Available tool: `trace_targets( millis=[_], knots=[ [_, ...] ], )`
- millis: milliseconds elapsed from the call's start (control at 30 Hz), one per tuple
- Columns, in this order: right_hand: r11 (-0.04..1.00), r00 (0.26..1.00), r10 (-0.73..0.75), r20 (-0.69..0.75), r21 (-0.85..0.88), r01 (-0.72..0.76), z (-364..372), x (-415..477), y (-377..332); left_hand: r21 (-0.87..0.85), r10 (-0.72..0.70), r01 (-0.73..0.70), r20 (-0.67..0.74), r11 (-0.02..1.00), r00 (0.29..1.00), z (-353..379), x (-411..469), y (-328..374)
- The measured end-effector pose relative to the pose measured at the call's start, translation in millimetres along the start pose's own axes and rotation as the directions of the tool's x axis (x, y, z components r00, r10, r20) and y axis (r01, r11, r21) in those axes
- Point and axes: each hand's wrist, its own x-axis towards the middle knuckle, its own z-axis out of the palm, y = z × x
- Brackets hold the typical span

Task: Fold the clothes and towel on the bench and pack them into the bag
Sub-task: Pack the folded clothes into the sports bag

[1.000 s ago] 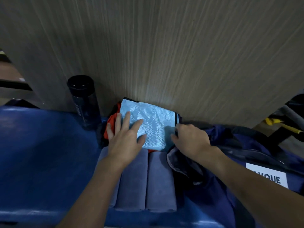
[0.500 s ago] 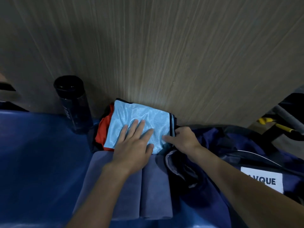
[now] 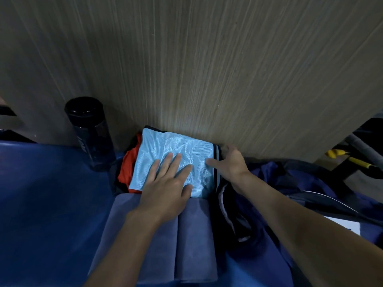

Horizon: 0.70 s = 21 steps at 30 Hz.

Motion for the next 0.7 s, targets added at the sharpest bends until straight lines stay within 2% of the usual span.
trace_targets(
  millis=[100, 200, 367, 433, 567, 700],
  knots=[
    [0.999, 0.999, 0.018, 0.041, 0.042, -0.019, 7, 28, 27, -0.009, -0.007, 0.007, 0.006, 1.0, 1.0, -1, 1, 0],
    [0.997, 0.999, -0.008, 0.047, 0.082, 0.004, 3, 11, 5, -0.018, -0.001, 0.001, 0.0, 1.0, 1.0, -2, 1, 0],
    [0.983, 0.984, -0.176, 0.015, 0.05, 0.175, 2, 4, -5, -0.053, -0.005, 0.005, 0.0, 0.999, 1.0, -4, 1, -1],
    [0.973, 0.976, -0.216, 0.025, 0.091, 0.213, -1, 0, -11, -0.056, -0.001, 0.001, -0.003, 0.998, 1.0, -6, 1, -1],
    [0.973, 0.974, -0.209, 0.092, 0.116, 0.198, -10, 1, -13, -0.074, -0.01, 0.009, -0.009, 0.997, 1.0, -7, 0, 0],
    [0.991, 0.958, -0.132, 0.254, 0.072, 0.117, -17, 1, -5, -0.083, -0.013, 0.015, 0.03, 0.996, 0.999, -8, 1, 1]
  ],
)
